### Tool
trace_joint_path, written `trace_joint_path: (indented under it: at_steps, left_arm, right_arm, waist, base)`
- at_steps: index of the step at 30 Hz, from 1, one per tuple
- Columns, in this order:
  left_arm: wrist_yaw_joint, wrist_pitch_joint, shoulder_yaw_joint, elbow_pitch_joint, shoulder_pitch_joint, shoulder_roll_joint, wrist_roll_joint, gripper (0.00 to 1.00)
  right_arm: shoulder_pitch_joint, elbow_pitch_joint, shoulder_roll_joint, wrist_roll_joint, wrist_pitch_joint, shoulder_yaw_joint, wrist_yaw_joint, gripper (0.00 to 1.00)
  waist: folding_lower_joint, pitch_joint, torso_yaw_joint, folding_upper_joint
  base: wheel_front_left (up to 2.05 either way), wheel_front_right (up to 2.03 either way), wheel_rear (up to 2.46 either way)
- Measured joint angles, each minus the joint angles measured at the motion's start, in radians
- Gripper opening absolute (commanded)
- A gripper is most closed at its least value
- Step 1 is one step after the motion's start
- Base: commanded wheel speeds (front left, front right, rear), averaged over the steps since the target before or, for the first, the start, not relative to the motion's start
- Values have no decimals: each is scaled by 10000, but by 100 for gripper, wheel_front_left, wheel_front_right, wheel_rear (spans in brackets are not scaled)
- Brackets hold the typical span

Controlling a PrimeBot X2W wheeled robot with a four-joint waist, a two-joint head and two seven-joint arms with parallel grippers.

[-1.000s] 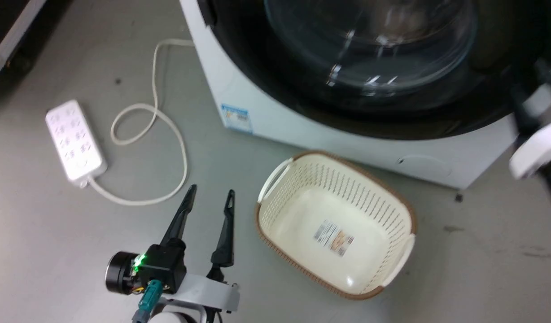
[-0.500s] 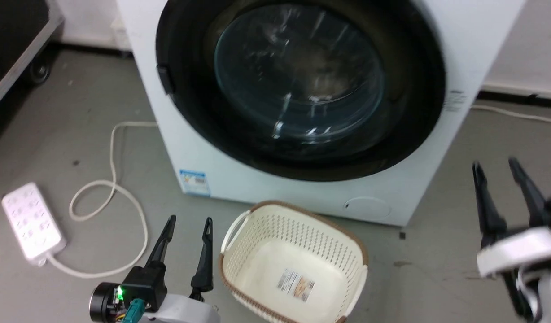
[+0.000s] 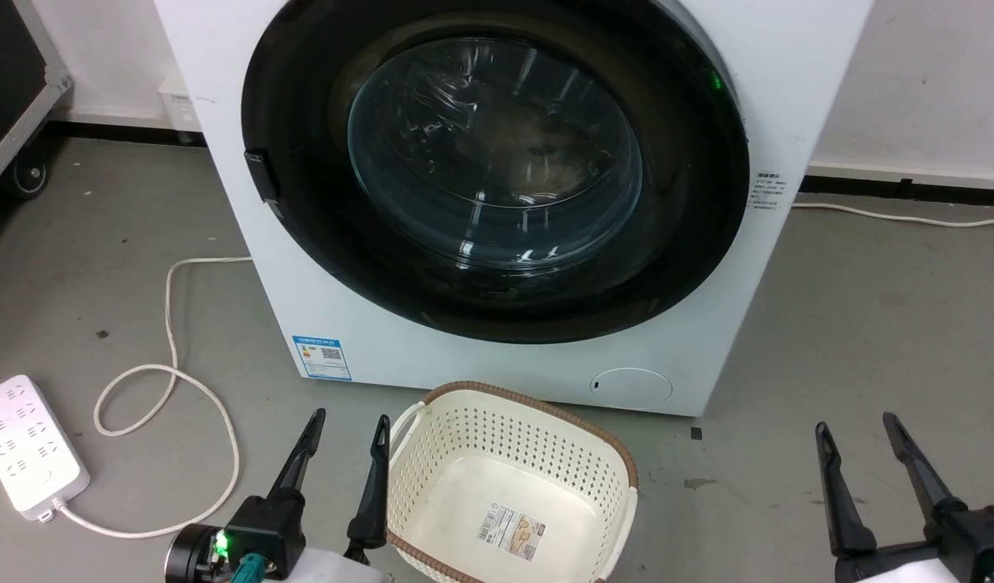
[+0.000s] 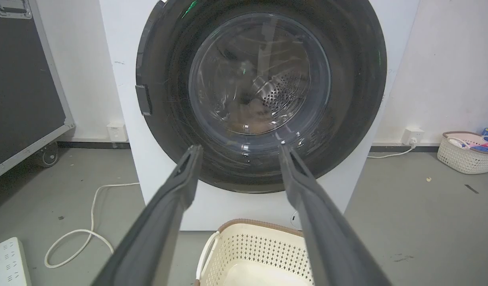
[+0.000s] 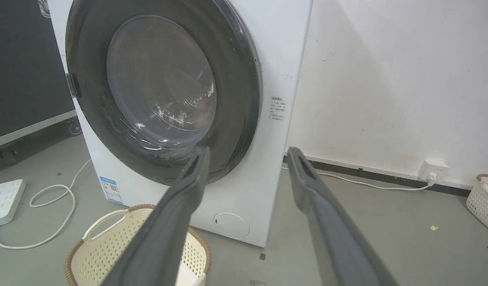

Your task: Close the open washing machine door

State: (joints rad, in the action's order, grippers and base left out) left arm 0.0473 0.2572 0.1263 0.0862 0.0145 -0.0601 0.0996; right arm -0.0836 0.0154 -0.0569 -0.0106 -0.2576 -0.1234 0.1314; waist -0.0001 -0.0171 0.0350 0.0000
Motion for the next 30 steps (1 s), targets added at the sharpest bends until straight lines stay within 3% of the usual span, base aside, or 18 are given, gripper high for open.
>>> trace_joint_path:
  at_steps: [6, 7, 30]
  left_arm:
    - [88, 0, -58, 161, 22, 12, 65, 100]
    - [82, -13, -54, 163, 22, 13, 71, 0]
    - [73, -370, -196, 54, 20, 35, -12, 0]
  right_arm:
    - [-78, 228, 15, 290, 0, 35, 0, 100]
    - [-76, 226, 15, 282, 6, 33, 0, 0]
    - [-42, 211, 15, 278, 366, 184, 0, 0]
  waist:
    - [1, 20, -18, 0]
    - [2, 21, -19, 0]
    - [2, 45, -73, 0]
  base:
    - [0, 0, 0]
    - [0, 0, 0]
    - [0, 0, 0]
